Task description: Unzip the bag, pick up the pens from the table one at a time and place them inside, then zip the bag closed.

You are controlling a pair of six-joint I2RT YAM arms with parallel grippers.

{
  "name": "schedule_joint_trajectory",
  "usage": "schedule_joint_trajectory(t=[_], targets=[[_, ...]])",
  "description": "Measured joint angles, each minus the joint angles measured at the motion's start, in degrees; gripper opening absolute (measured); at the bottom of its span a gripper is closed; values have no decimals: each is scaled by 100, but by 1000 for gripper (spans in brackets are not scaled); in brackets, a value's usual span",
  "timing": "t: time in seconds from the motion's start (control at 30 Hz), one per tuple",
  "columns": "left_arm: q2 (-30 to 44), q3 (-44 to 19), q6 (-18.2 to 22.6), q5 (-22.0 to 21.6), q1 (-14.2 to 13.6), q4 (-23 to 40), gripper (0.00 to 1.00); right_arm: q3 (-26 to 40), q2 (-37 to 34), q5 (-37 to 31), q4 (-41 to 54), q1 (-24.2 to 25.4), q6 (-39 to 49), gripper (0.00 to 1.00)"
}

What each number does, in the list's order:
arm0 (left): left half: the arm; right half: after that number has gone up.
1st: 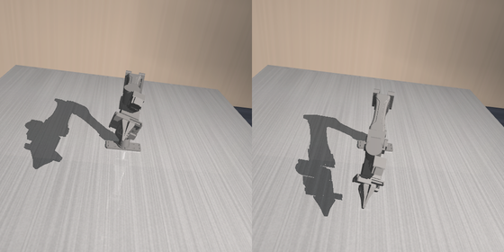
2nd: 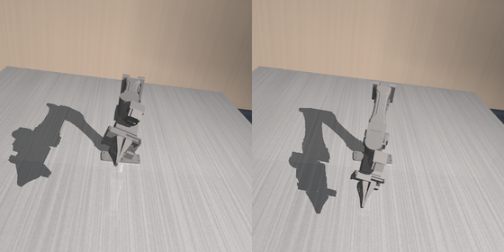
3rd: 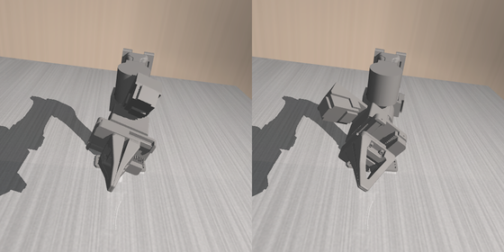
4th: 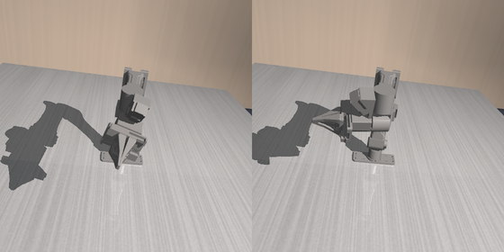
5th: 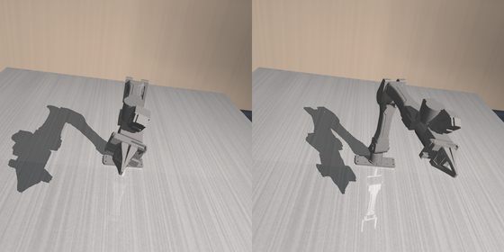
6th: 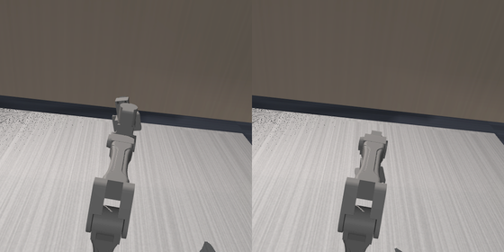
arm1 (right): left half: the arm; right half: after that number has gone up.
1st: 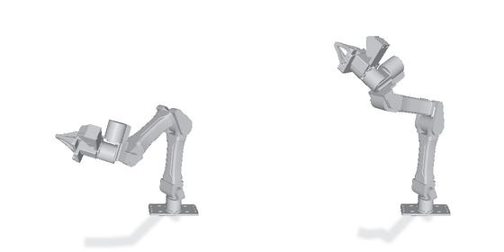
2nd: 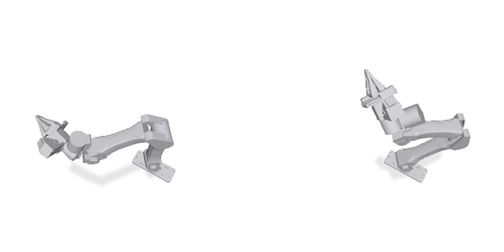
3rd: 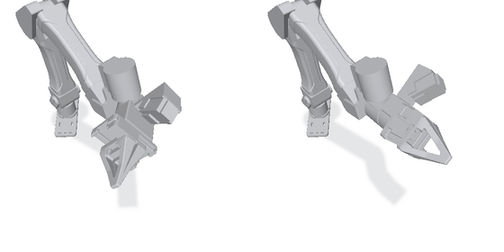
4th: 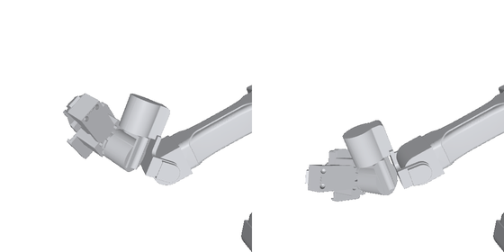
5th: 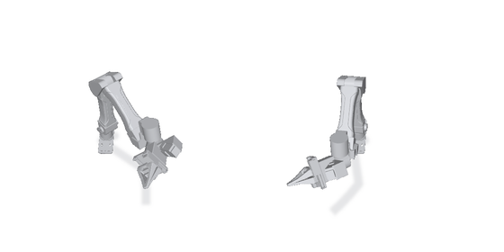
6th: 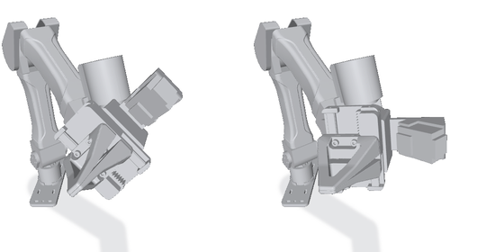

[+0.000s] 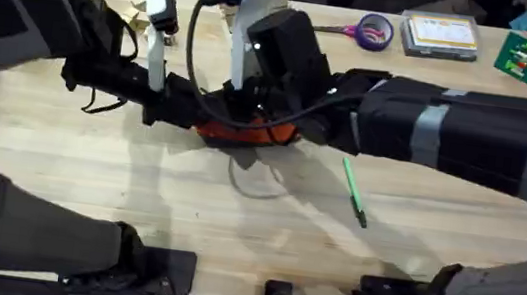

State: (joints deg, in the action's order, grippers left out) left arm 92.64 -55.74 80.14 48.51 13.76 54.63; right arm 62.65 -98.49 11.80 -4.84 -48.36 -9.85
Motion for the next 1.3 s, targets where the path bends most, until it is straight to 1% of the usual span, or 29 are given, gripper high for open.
schedule_joint_trajectory(t=[0.33,0.63,0.67,0.77,0.87,0.9,0.93,1.07,1.17,1.3], targets=[[0,0,2,0,0,2,42,0,-14,-5,-210,-120,-9,31],[-2,-11,2,3,7,-4,43,-2,-16,15,-481,-124,-383,35],[-2,-13,2,5,11,-7,43,-2,-16,50,-493,-124,-421,81],[-2,-13,43,16,12,-3,43,28,1,97,-615,-140,-476,487],[-2,-13,76,22,37,7,43,28,1,21,-498,33,-441,926],[-2,-13,72,27,37,7,43,28,1,22,-493,77,-378,975],[-2,-13,74,31,37,-1,43,28,1,22,-472,92,-338,991],[-2,-13,90,24,35,-9,43,31,75,24,-262,92,-141,996],[-2,-13,73,21,20,-22,43,31,256,79,163,98,80,997],[-2,-13,67,26,11,-24,43,31,543,159,771,226,302,997]])
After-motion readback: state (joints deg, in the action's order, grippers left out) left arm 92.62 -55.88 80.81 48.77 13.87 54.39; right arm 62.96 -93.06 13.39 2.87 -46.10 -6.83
